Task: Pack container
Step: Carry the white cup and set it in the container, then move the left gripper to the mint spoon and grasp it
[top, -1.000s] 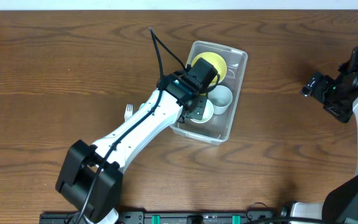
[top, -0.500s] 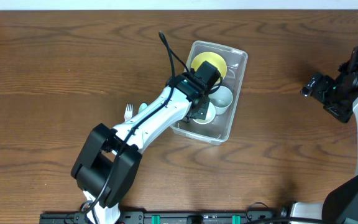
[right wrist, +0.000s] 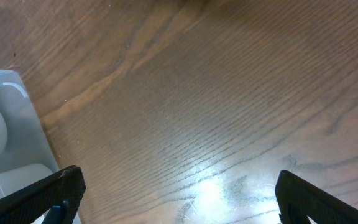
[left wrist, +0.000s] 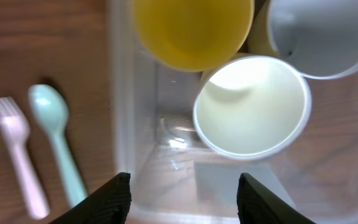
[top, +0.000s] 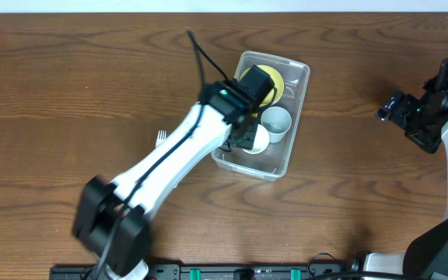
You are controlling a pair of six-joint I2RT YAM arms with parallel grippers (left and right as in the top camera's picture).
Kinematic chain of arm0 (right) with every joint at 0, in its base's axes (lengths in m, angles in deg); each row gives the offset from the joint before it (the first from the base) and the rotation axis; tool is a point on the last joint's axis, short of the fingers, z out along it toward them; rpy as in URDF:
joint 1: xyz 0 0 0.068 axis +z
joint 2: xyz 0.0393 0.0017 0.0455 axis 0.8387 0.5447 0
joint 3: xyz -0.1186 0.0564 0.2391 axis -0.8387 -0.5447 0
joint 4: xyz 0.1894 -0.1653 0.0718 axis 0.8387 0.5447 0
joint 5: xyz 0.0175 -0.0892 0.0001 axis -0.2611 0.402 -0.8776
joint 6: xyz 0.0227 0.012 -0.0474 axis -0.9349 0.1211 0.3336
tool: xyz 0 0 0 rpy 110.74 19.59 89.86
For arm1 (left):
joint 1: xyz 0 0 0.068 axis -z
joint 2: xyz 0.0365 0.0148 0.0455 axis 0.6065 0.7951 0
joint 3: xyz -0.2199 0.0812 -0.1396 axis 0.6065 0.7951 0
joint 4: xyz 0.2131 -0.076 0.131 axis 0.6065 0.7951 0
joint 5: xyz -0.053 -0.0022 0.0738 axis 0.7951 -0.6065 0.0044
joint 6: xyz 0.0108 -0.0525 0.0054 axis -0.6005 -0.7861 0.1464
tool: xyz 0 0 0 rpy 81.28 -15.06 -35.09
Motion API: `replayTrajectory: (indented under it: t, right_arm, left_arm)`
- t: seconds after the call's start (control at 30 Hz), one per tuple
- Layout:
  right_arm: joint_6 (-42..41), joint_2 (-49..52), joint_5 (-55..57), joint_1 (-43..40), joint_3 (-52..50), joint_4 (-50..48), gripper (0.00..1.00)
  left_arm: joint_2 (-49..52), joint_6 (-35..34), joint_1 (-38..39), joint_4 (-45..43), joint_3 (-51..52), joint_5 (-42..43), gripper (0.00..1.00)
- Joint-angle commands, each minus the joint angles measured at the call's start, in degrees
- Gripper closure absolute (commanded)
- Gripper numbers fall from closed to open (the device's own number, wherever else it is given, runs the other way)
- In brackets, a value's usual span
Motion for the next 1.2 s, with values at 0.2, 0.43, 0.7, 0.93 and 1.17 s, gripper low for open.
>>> replayTrajectory:
  t: [0.2,0.43,0.7,0.93,1.17]
  right_arm:
    - [0.48,-0.09,0.17,-0.33,-0.09,0.02,0.01]
    - [0.48,-0.09,0.17,-0.33,-0.09,0.02,0.01]
    - [0.50,-0.09,0.17,-0.33,-0.09,0.02,0.01]
    - [0.50,-0.09,0.17,-0.31,-0.09,0.02,0.01]
    - [0.48,-0.09,0.17,-0.33,-0.09,0.02,0.01]
  left_arm:
    - [-1.84,0.28,-5.44,-0.37,3.58,-11.08,0.79]
    - [5.42,0.26,-8.17,-4.02,7.45,-11.13,0.88]
    - [6.78,-1.25,-7.30,-7.32,7.43,0.59,0.90]
    - [6.78,-5.53,-3.13,-10.23,7.37,2.95,0.92]
    - [6.78,-6.25,-0.13,-10.45,7.32,2.78,0.89]
